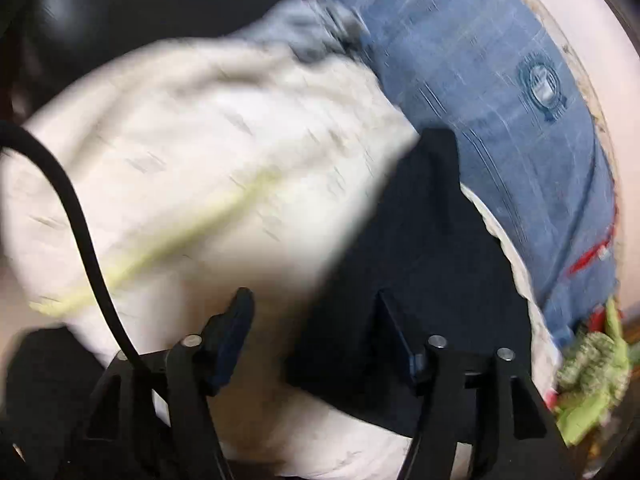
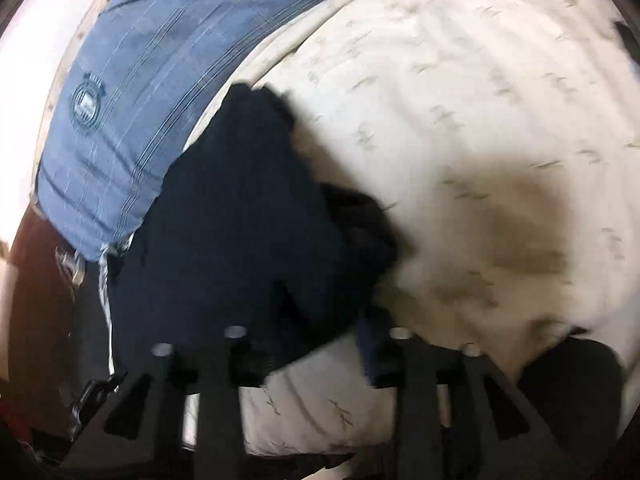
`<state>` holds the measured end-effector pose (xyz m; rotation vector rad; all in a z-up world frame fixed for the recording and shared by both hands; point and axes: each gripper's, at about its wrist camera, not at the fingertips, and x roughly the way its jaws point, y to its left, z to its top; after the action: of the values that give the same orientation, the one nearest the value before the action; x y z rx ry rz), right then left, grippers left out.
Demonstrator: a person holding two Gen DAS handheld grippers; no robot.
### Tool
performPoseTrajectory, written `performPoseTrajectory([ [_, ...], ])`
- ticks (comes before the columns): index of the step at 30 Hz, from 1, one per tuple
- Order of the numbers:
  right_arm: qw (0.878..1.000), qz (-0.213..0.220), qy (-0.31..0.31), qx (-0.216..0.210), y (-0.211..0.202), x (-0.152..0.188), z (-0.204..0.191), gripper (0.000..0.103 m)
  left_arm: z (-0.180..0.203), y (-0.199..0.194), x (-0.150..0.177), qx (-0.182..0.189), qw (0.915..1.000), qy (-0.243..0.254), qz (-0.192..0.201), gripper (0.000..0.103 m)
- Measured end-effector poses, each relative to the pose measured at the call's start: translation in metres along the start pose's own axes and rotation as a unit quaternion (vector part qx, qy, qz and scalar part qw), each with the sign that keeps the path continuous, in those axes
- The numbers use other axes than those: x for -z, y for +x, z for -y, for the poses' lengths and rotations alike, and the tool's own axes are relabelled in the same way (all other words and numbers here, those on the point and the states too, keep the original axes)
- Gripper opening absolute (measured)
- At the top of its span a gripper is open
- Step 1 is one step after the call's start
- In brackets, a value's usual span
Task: Fold large clothes
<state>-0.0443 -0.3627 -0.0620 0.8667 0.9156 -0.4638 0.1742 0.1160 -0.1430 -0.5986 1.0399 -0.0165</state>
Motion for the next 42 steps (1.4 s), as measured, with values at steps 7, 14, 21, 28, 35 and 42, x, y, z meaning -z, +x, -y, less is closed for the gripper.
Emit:
performPoseTrajectory([
  [7,0.994,0.078,-0.081,-0.002,-0.047,-0.023,-0.047,0.052,0.061,-0.037,-0.017,0.070,0.9932,0.077,0.053,0.083],
  [14,0.975,0.048,-0.214,-0.015,0.029,-0.049,-0.158,0.070,0.181,0.032,-0.023,0.028,0.9791,0.195,0.050,0.094],
  [21,0.963,-0.019,-0.258,0.073,0.120,-0.074,-0.172,0.070,0.189,0.132,-0.041,-0.119,0.9559,0.269,-0.007,0.095],
  [28,0.960,-0.004,-0.247,0.130,0.140,-0.114,-0.134,0.077,0.176,0.157,-0.084,-0.138,0.9562,0.258,-0.013,0.103],
  [35,0.973,0.041,-0.214,0.082,0.081,-0.111,-0.134,0.077,0.196,0.082,-0.059,-0.104,0.9496,0.293,0.038,0.099],
  [42,0.959,0.014,-0.275,0.059,0.066,-0.037,-0.142,0.078,0.169,0.082,0.016,-0.093,0.9510,0.294,-0.028,0.103],
])
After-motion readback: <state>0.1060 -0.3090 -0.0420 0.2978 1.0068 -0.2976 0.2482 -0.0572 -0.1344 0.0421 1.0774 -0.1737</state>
